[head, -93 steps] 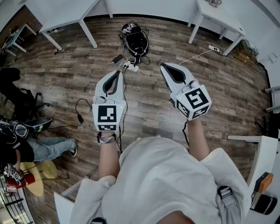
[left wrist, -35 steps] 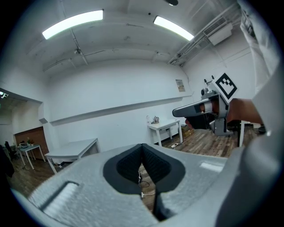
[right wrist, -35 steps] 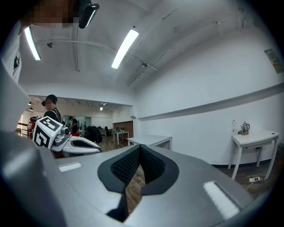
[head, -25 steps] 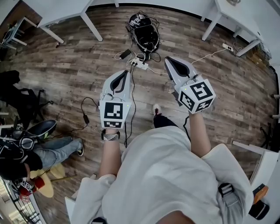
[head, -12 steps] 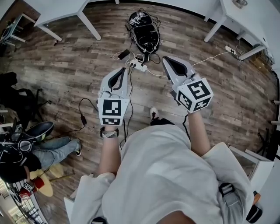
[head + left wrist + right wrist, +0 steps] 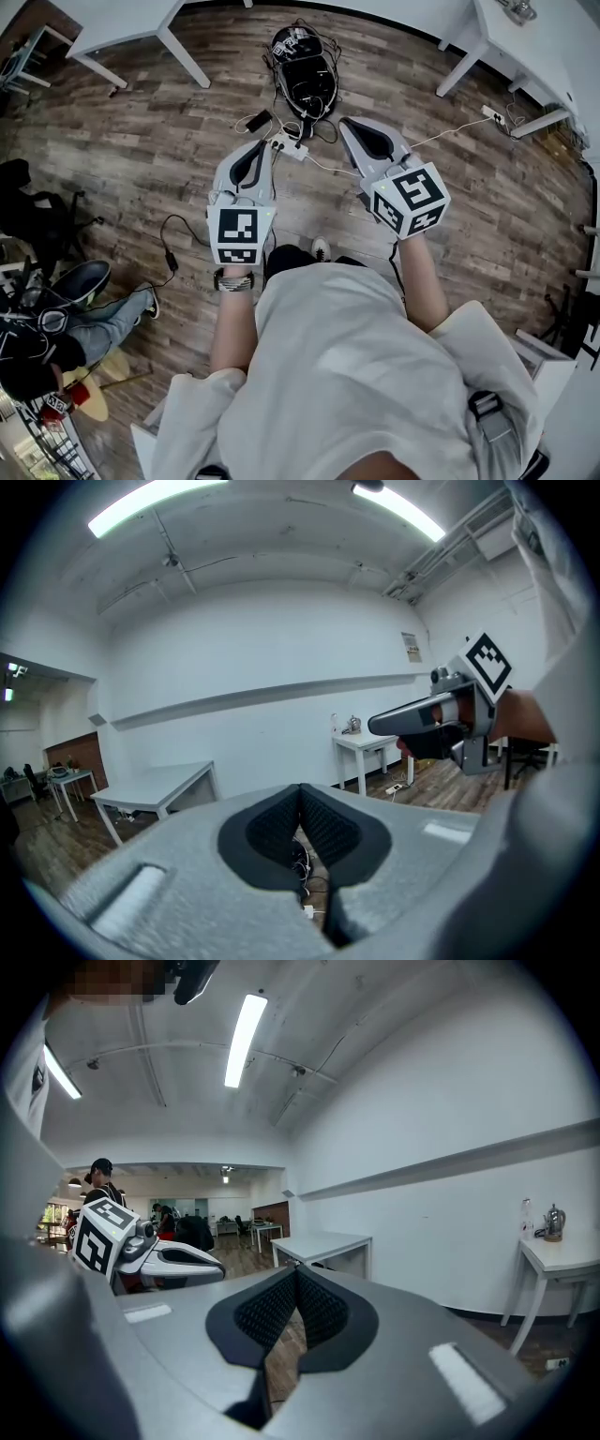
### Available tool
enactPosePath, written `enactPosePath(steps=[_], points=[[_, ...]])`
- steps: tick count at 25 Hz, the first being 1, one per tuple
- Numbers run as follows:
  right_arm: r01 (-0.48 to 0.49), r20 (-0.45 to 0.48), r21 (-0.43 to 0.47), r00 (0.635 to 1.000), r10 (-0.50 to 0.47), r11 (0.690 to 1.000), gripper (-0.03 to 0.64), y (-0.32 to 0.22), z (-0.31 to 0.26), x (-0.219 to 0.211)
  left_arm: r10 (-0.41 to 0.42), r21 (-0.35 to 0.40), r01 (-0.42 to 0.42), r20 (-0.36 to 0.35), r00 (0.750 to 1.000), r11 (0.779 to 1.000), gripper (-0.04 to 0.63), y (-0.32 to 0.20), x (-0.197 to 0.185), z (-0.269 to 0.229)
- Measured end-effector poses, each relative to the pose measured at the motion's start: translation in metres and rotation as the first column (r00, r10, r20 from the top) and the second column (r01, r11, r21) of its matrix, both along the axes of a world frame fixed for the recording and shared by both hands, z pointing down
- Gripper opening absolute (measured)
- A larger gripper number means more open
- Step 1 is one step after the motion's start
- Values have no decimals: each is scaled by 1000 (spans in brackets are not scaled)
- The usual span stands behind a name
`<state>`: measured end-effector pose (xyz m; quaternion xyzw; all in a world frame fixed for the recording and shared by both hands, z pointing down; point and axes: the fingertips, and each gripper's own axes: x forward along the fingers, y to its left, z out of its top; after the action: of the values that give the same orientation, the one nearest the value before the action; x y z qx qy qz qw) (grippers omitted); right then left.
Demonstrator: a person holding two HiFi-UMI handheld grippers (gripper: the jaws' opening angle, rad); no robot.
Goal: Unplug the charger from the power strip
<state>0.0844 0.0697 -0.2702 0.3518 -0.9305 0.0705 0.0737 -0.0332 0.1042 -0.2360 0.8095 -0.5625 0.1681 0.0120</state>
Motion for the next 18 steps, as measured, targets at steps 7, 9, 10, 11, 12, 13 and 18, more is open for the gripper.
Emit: enactPosePath(steps=[7,9,10,11,12,13,18], points=[[-35,-10,-28,999,35,999,2,-34,15,6,-7,-33,6,-3,1000,999,5,-29,1,14],[-44,-17,-35,999,44,998,2,-42,20,5,-9,-41,8,-9,1000,999,5,-38,-3,18],[-48,-20,-37,999,48,998,2,-46,23,4,-9,-46,9,-14,1000,999,5,-43,-5,22],[-52,-24,-37,998,52,998,2,-51,26,3,-8,-51,7,-20,1000,999,5,-49,-7,25],[-57,-26,-37,998,56,998,2,-56,28,2,-5,-56,3,-25,1000,998,5,-55,-8,28],[-61,-27,-37,998,60,997,2,-62,30,1,-1,-61,-1,-29,1000,998,5,-61,-10,32],[-68,-27,-50,997,66,996,2,-91,38,-14,12,-86,-16,-41,999,996,4,-96,-24,44]])
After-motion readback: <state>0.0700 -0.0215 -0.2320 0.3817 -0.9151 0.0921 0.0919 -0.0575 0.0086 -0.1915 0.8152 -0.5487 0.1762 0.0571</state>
